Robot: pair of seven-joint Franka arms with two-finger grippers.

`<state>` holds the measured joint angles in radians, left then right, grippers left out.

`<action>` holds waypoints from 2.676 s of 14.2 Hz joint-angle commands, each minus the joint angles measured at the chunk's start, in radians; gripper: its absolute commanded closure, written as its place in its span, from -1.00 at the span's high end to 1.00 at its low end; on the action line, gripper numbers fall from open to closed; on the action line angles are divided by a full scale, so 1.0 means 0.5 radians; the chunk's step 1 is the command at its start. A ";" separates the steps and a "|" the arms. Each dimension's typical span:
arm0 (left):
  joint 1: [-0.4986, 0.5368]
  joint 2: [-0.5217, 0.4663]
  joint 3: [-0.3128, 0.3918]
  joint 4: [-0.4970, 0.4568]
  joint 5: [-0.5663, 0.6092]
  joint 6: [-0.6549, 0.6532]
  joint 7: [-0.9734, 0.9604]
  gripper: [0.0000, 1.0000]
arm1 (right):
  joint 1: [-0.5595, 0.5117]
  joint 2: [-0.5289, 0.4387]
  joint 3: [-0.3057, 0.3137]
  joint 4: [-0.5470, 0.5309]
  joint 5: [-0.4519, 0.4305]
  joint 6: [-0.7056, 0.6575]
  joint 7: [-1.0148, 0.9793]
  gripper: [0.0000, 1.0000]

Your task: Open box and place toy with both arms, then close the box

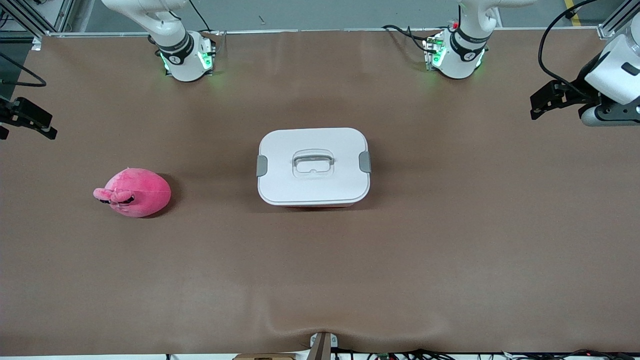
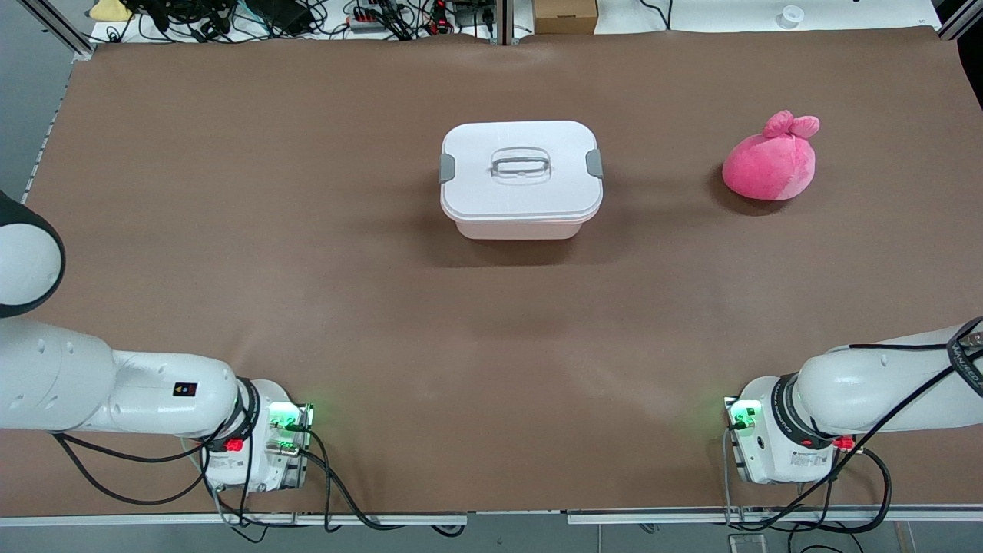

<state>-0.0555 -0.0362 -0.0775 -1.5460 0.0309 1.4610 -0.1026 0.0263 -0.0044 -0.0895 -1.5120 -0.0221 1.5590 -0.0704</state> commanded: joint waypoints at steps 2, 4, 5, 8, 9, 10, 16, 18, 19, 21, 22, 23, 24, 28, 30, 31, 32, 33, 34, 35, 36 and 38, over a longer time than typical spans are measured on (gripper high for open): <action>0.010 -0.010 0.002 0.027 -0.010 -0.038 0.027 1.00 | -0.043 0.006 -0.002 0.017 -0.002 -0.013 -0.034 1.00; 0.010 -0.007 0.002 0.030 -0.004 -0.038 0.030 1.00 | -0.043 0.006 -0.002 0.014 0.004 -0.010 -0.034 1.00; 0.010 -0.007 0.002 0.033 0.000 -0.038 0.030 1.00 | -0.043 0.006 -0.002 0.011 0.010 -0.013 -0.031 1.00; 0.016 -0.001 0.002 0.049 -0.003 -0.035 0.031 1.00 | -0.043 0.006 -0.002 0.002 0.011 -0.016 -0.031 1.00; 0.001 -0.001 0.002 0.049 -0.007 -0.035 0.018 1.00 | -0.037 0.006 -0.002 0.002 0.011 -0.031 -0.031 1.00; -0.005 -0.001 0.002 0.055 -0.004 -0.035 0.015 1.00 | -0.031 0.012 0.001 0.002 0.011 -0.077 -0.031 1.00; -0.006 0.029 -0.096 0.052 -0.034 -0.035 -0.251 1.00 | -0.040 0.067 0.001 -0.071 0.065 -0.007 -0.037 1.00; -0.009 0.039 -0.176 0.015 -0.034 -0.032 -0.389 1.00 | -0.034 0.107 0.001 -0.154 0.072 0.124 -0.040 1.00; -0.006 0.051 -0.228 0.003 -0.037 -0.032 -0.490 1.00 | -0.022 0.159 0.001 -0.164 0.072 0.173 -0.043 1.00; -0.005 0.060 -0.323 -0.049 -0.037 -0.020 -0.772 1.00 | -0.022 0.266 0.004 -0.161 0.072 0.293 -0.049 1.00; -0.005 0.066 -0.375 -0.083 -0.040 -0.002 -0.892 1.00 | -0.016 0.315 0.004 -0.161 0.072 0.348 -0.049 1.00; 0.001 0.063 -0.437 -0.132 -0.040 0.032 -1.045 1.00 | -0.007 0.361 0.004 -0.157 0.072 0.400 -0.049 1.00; 0.004 0.054 -0.498 -0.187 -0.049 0.087 -1.195 1.00 | -0.006 0.404 0.004 -0.157 0.069 0.447 -0.053 1.00; 0.004 0.048 -0.725 -0.365 -0.092 0.296 -1.849 1.00 | -0.028 0.545 0.007 -0.185 0.066 0.505 -0.249 1.00; 0.001 0.045 -0.832 -0.442 -0.092 0.434 -2.171 1.00 | -0.031 0.555 0.007 -0.322 0.069 0.664 -0.252 1.00; 0.001 0.048 -0.894 -0.470 -0.092 0.498 -2.355 1.00 | -0.034 0.549 0.007 -0.417 0.069 0.765 -0.252 1.00; 0.001 0.048 -0.949 -0.506 -0.092 0.587 -2.539 1.00 | -0.034 0.546 0.007 -0.482 0.069 0.833 -0.258 1.00; 0.004 0.057 -0.989 -0.531 -0.099 0.676 -2.726 1.00 | -0.037 0.546 0.007 -0.516 0.072 0.852 -0.261 1.00; -0.005 0.069 -1.017 -0.534 -0.108 0.728 -2.874 1.00 | -0.049 0.552 0.007 -0.556 0.072 0.861 -0.261 1.00; -0.009 0.097 -1.060 -0.546 -0.108 0.768 -2.972 1.00 | -0.056 0.549 0.010 -0.593 0.075 0.873 -0.264 1.00; -0.009 0.121 -1.109 -0.550 -0.108 0.811 -3.080 1.00 | -0.056 0.549 0.007 -0.617 0.075 0.876 -0.264 0.97; -0.015 0.182 -1.176 -0.550 -0.108 0.928 -3.361 1.00 | -0.056 0.552 0.010 -0.670 0.075 0.877 -0.264 0.75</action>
<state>-0.0676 0.0295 -0.6364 -1.8160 -0.0044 1.8687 -1.6750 0.0109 0.2921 -0.0916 -1.8051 -0.0008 1.9865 -0.1850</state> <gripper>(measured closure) 0.000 0.040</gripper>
